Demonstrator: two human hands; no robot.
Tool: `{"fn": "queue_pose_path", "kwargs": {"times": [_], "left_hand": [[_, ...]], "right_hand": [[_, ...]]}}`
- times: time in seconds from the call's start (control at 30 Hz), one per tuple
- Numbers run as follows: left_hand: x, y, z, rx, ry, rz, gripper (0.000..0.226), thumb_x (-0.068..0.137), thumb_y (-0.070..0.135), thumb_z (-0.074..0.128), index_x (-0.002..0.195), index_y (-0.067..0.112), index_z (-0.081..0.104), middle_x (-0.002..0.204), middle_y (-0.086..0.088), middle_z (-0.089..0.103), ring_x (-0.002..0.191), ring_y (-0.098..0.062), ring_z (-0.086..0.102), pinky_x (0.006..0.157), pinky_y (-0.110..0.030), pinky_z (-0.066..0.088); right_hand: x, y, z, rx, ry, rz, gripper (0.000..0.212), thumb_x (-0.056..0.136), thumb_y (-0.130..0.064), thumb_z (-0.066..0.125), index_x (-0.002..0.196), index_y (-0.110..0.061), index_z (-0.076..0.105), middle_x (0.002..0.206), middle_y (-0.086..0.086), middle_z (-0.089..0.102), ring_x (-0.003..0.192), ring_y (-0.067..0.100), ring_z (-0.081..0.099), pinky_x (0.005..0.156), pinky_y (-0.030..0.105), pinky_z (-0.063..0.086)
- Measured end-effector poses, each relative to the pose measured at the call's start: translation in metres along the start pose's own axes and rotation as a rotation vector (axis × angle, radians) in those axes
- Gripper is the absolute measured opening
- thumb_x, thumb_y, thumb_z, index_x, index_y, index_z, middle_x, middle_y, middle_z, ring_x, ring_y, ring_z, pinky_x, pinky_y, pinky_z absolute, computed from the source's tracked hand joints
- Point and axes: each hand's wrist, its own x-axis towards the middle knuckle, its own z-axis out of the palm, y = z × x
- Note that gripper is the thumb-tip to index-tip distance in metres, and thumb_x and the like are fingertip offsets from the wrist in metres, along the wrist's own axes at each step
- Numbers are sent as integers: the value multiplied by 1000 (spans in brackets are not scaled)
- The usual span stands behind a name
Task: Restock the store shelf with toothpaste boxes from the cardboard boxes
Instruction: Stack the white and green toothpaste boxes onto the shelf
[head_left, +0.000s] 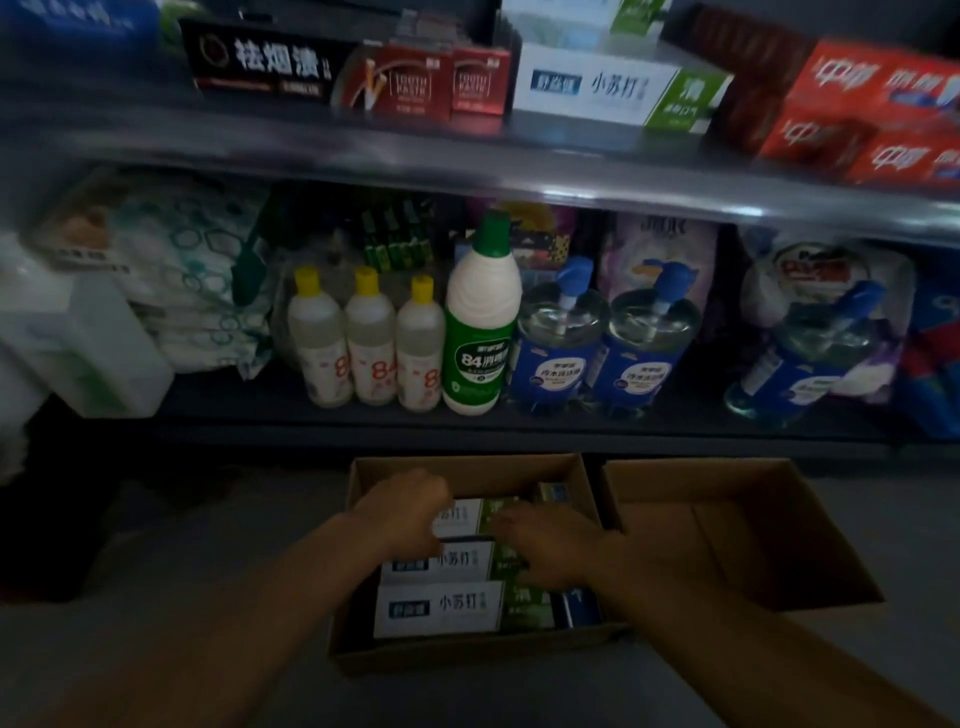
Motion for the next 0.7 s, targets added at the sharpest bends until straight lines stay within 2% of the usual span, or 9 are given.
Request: {"fn": "queue_pose_path", "kwargs": {"times": [0.07, 0.2, 0.4, 0.7], "left_hand": [[9, -8, 13, -9, -34, -24, 23, 82, 30, 72, 89, 11, 62, 85, 2, 56, 87, -16, 56, 67, -26, 43], [23, -22, 30, -53, -57, -27, 37, 81, 32, 72, 112, 14, 64, 112, -2, 64, 99, -15, 59, 82, -31, 52], [35, -29, 41, -98, -72, -27, 43, 82, 30, 72, 121, 16, 62, 123, -1, 61, 108, -14, 59, 91, -31, 51], [35, -42, 43, -140, -48, -38, 38, 81, 30, 73, 115, 17, 64, 114, 1, 65, 97, -11, 60, 76, -20, 45]], "right_hand": [[7, 3, 17, 13, -61, -13, 56, 90, -24, 61, 141, -9, 43, 141, 14, 44, 126, 30, 44, 99, 41, 43], [19, 5, 42, -26, -154, -23, 59, 87, -26, 64, 138, -7, 42, 139, 16, 45, 125, 31, 43, 98, 39, 40], [31, 7, 68, -46, -180, -29, 64, 87, -22, 65, 141, -7, 35, 139, 18, 43, 126, 33, 42, 101, 40, 37], [45, 19, 80, -114, -117, 48, 69, 79, -23, 71, 137, -8, 37, 136, 17, 46, 122, 32, 45, 97, 42, 42]]}}
